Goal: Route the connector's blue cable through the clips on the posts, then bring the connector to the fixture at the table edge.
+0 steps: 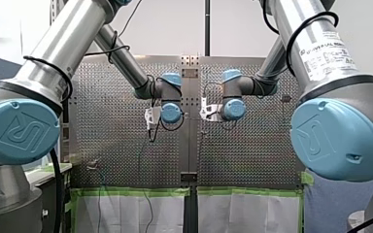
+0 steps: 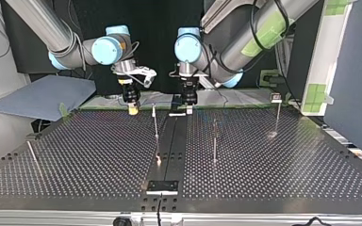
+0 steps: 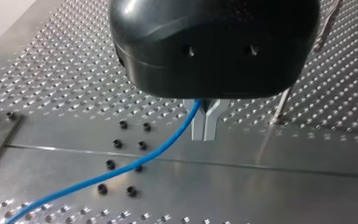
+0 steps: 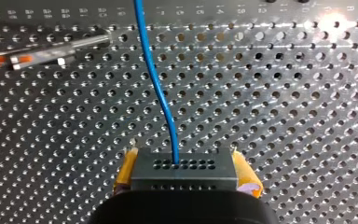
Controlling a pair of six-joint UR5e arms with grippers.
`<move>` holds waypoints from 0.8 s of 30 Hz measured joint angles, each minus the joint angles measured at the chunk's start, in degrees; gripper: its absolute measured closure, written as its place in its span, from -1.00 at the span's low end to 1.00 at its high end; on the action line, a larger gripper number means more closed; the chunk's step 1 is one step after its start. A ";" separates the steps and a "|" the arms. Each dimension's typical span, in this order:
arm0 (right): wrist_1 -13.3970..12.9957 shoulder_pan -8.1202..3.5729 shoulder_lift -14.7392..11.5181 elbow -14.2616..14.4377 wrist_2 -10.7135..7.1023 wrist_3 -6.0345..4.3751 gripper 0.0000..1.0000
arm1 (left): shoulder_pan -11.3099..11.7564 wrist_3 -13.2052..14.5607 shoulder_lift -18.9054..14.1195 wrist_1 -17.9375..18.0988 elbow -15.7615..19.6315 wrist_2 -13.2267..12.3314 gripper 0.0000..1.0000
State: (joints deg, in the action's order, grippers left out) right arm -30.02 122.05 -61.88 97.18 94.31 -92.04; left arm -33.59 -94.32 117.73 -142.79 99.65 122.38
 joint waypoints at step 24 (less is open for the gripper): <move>-6.09 -1.53 0.36 6.88 0.38 0.17 1.00 | -2.44 0.63 6.06 2.90 0.70 -0.53 1.00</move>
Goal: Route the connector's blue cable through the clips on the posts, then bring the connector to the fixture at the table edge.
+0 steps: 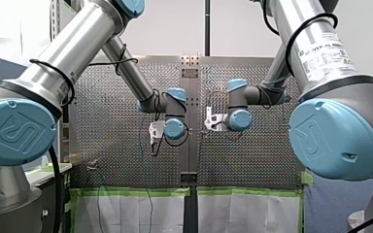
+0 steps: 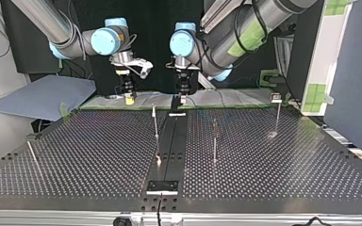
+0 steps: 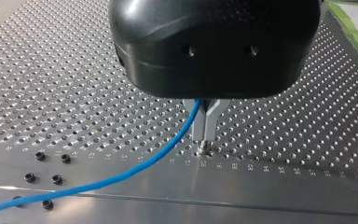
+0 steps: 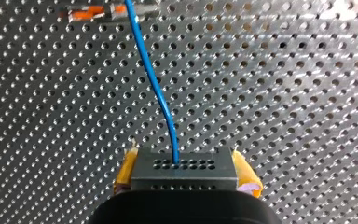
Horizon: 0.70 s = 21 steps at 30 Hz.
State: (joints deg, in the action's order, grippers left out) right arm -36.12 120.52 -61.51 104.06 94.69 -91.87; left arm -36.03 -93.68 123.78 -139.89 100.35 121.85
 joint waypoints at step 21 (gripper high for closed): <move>-3.44 -4.19 3.95 1.02 -3.97 0.90 1.00 | -0.97 -0.05 4.09 2.06 -1.05 -0.42 1.00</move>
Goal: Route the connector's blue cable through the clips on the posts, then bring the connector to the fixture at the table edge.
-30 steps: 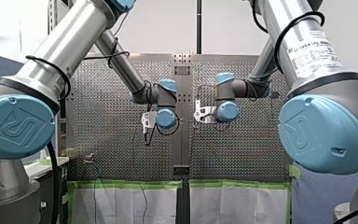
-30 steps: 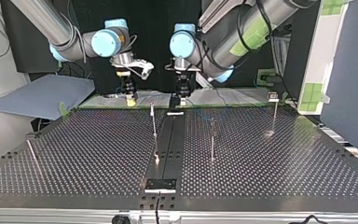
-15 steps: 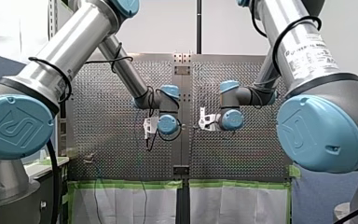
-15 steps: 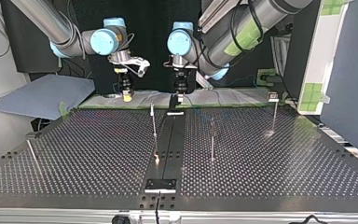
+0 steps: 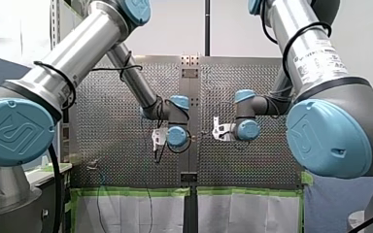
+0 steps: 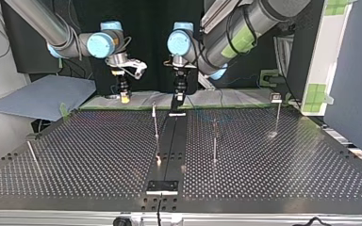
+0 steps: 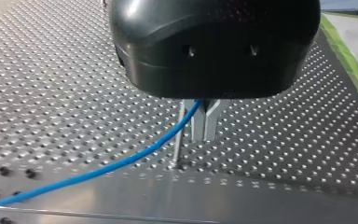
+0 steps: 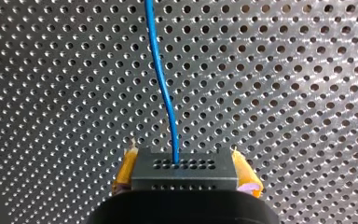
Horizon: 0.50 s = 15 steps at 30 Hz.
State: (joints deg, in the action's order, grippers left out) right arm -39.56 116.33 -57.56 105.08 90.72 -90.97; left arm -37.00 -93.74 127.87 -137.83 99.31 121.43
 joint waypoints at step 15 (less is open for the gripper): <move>-2.51 -3.52 1.24 0.00 -5.46 -0.30 1.00 | -0.01 -0.03 1.36 -0.57 -2.10 -0.05 1.00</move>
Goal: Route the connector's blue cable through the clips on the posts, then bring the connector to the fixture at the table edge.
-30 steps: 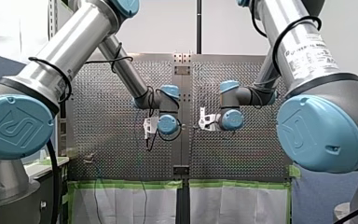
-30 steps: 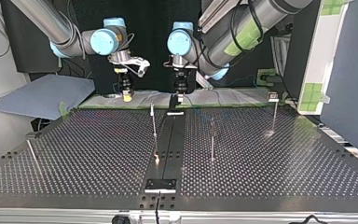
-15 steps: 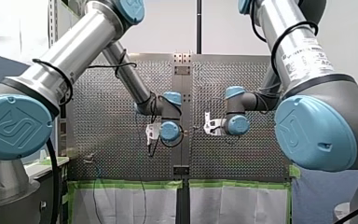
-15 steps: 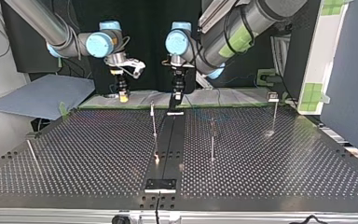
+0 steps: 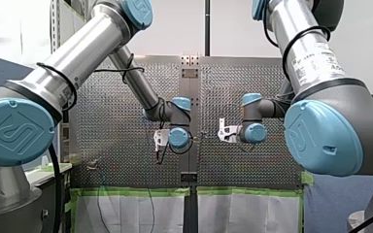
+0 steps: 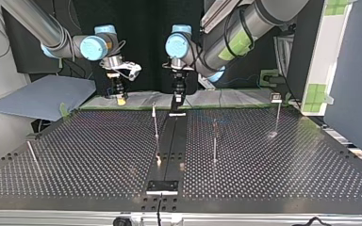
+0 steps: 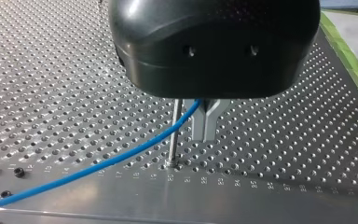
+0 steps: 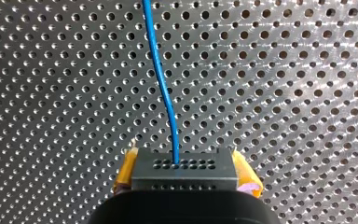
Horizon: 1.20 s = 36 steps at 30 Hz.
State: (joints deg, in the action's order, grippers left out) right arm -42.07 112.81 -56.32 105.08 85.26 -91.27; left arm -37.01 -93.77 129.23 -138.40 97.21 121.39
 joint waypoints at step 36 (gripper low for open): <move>0.39 -5.93 0.79 -1.57 -2.49 -0.35 1.00 | 0.15 -1.37 3.99 -3.00 -7.24 -1.19 1.00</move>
State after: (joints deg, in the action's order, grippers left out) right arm -41.67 106.88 -55.53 103.51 82.78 -91.61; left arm -36.86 -95.14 133.22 -141.41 89.97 120.20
